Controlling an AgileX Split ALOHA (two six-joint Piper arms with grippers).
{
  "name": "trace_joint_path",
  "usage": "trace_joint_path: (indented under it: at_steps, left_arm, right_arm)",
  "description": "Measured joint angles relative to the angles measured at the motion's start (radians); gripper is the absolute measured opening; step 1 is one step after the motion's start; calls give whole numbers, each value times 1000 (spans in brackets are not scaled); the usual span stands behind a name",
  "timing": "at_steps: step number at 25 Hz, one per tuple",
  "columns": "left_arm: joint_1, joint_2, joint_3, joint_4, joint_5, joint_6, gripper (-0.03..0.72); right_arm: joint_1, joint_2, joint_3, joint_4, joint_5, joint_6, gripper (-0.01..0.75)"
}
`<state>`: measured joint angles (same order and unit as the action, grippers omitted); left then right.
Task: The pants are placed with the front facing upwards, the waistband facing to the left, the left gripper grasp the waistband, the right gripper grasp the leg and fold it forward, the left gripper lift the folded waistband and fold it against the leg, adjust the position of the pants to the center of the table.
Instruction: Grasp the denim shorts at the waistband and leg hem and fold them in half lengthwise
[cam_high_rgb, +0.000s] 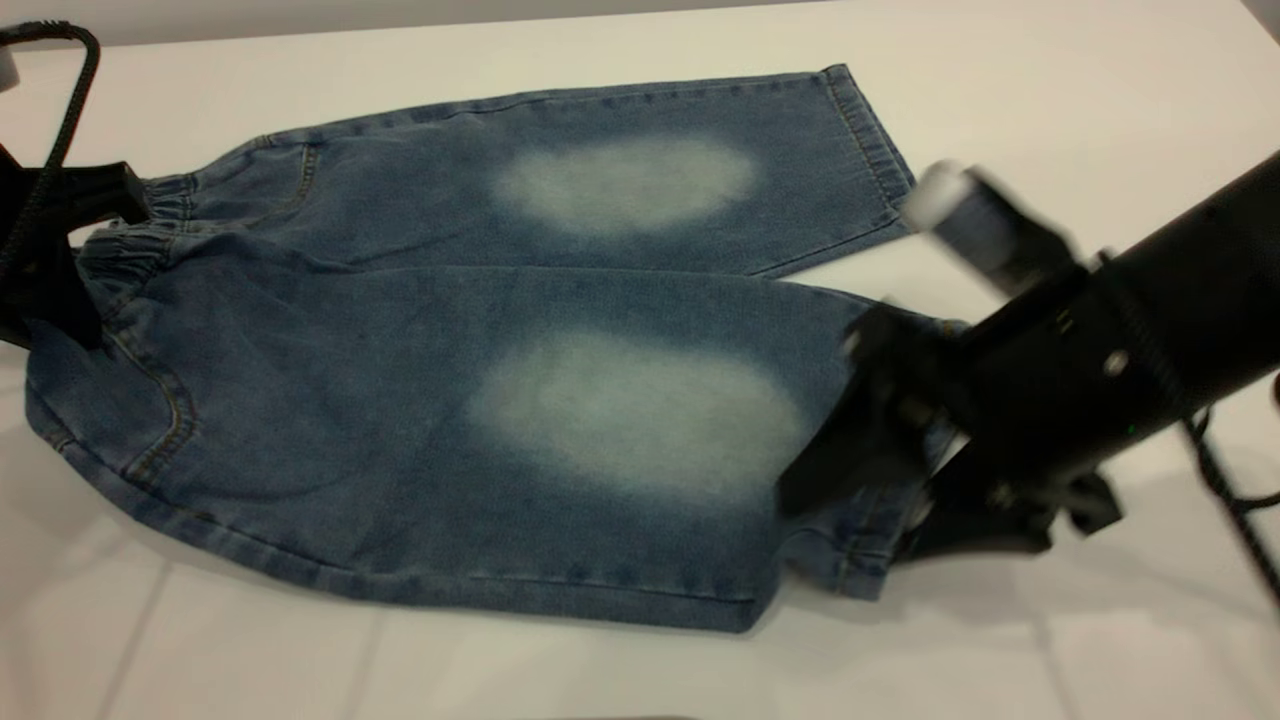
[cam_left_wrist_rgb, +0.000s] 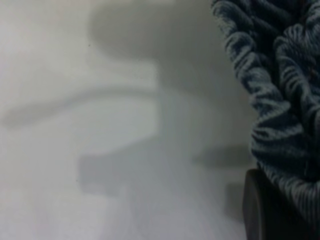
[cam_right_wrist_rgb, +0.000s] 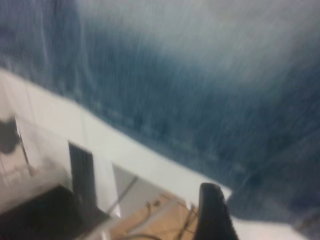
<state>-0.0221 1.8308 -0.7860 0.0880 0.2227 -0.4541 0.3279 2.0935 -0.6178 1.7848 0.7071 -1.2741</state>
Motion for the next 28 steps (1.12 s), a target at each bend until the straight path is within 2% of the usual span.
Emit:
trace_joint_path:
  at_steps: [4, 8, 11, 15, 17, 23, 28]
  left_arm:
    - [0, 0, 0, 0, 0, 0, 97]
    - [0, 0, 0, 0, 0, -1, 97]
    - [0, 0, 0, 0, 0, -1, 97]
    - [0, 0, 0, 0, 7, -1, 97]
    - [-1, 0, 0, 0, 12, -1, 97]
    - [-1, -38, 0, 0, 45, -1, 98]
    - [-1, -96, 0, -19, 100, -2, 98]
  right_arm:
    - [76, 0, 0, 21, -96, 3, 392]
    - [91, 0, -13, 34, -159, 5, 367]
    - [91, -1, -18, 35, -198, 5, 282]
    - [91, -1, -18, 37, -224, 5, 78]
    - [91, -1, -29, 34, -218, 4, 39]
    - [79, -79, -89, -25, -127, 7, 34]
    - [14, -141, -182, -46, -29, 87, 34]
